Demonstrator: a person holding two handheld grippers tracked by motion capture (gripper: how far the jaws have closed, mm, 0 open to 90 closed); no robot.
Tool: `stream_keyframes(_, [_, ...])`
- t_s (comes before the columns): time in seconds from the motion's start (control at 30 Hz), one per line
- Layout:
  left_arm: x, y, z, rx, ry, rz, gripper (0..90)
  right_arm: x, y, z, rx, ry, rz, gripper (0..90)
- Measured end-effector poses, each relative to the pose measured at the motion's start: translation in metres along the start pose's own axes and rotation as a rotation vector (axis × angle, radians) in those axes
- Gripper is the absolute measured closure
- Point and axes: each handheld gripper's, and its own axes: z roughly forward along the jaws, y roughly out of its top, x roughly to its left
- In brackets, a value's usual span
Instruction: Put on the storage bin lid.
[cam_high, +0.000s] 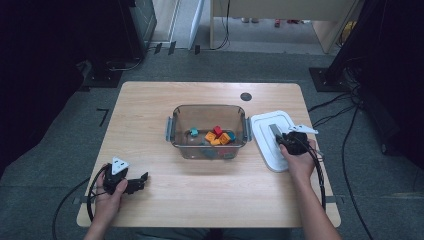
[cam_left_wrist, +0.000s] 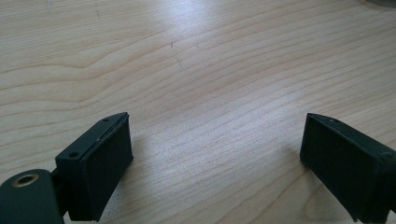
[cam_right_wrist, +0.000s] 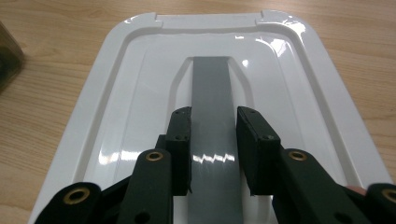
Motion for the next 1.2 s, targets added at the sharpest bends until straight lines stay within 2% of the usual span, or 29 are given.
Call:
stream_keyframes(0.1, [0.0, 0.0, 0.0, 0.0, 0.0, 0.0, 9.1, 0.0, 0.001, -0.002, -0.007, 0.009, 0.0, 68.2])
stream_keyframes(0.27, [0.0, 0.0, 0.0, 0.0, 0.0, 0.0, 9.1, -0.004, 0.009, -0.012, -0.042, 0.004, 0.025, 68.2])
stream_keyframes(0.73, [0.0, 0.0, -0.002, 0.001, 0.009, 0.007, 9.1, -0.005, 0.044, -0.044, -0.105, 0.012, -0.008, 68.2])
stream_keyframes(0.93, [0.003, 0.001, -0.004, -0.019, 0.014, -0.015, 9.1, 0.0, 0.06, -0.057, -0.128, 0.04, -0.033, 68.2])
stream_keyframes(1.2, [-0.012, 0.013, -0.012, -0.083, 0.004, 0.007, 9.1, 0.013, 0.084, -0.076, -0.157, 0.092, -0.08, 68.2])
